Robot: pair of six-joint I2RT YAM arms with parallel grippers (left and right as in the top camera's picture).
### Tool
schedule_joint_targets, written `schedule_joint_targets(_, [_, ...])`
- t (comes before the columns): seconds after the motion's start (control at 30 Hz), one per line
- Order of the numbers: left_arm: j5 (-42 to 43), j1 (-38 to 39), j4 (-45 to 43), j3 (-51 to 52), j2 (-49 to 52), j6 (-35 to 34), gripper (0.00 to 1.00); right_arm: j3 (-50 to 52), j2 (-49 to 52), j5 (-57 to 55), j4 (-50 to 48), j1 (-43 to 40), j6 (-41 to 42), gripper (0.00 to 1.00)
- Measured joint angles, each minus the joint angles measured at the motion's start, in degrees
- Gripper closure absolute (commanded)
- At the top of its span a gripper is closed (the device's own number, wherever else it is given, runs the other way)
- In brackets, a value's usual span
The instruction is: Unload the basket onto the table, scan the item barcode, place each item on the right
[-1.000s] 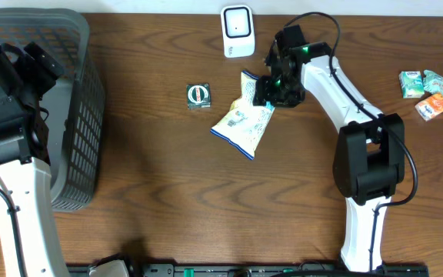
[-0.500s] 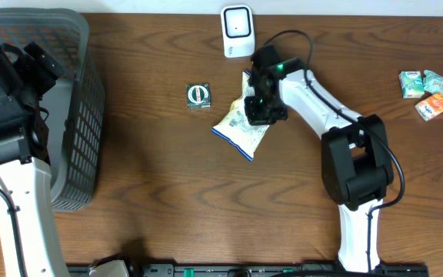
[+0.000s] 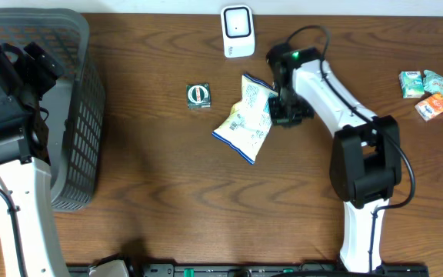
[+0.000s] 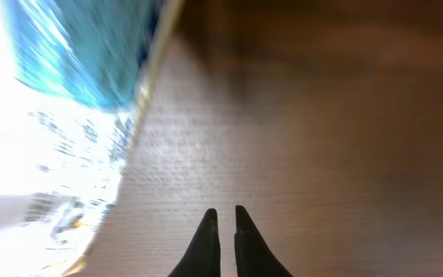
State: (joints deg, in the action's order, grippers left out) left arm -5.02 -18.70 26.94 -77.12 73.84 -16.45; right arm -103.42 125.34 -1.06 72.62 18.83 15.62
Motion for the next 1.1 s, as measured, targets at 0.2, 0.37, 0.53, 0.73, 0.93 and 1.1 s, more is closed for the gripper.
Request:
schedule_joint_targets(0.2, [0.02,0.0,0.0,0.0,0.0,0.0,0.02,-1.9,-1.7,12.04,-3.04,1.53,-6.82,0.94])
schedule_joint_targets(0.37, [0.0,0.0,-0.02,0.0,0.0,0.0,0.02,-1.31,-1.73,16.15,-9.16,6.12,-9.22,0.93])
schedule_joint_targets(0.53, [0.0,0.0,0.0,0.0,0.0,0.0,0.02,3.61,-1.73,13.25,-15.32,11.8,-9.38,0.86])
schedule_joint_targets(0.73, [0.0,0.0,-0.02,0.0,0.0,0.0,0.02,11.89,-1.73,6.29,-19.65,16.33,-6.84,0.99])
schedule_joint_targets(0.93, [0.02,0.0,0.0,0.0,0.0,0.0,0.02,14.73,-2.4,5.07,-14.88,17.0,-4.83,0.99])
schedule_joint_targets(1.1, [0.02,0.0,0.0,0.0,0.0,0.0,0.02,15.02,-2.78,5.07,-8.5,17.2,-4.24,0.99])
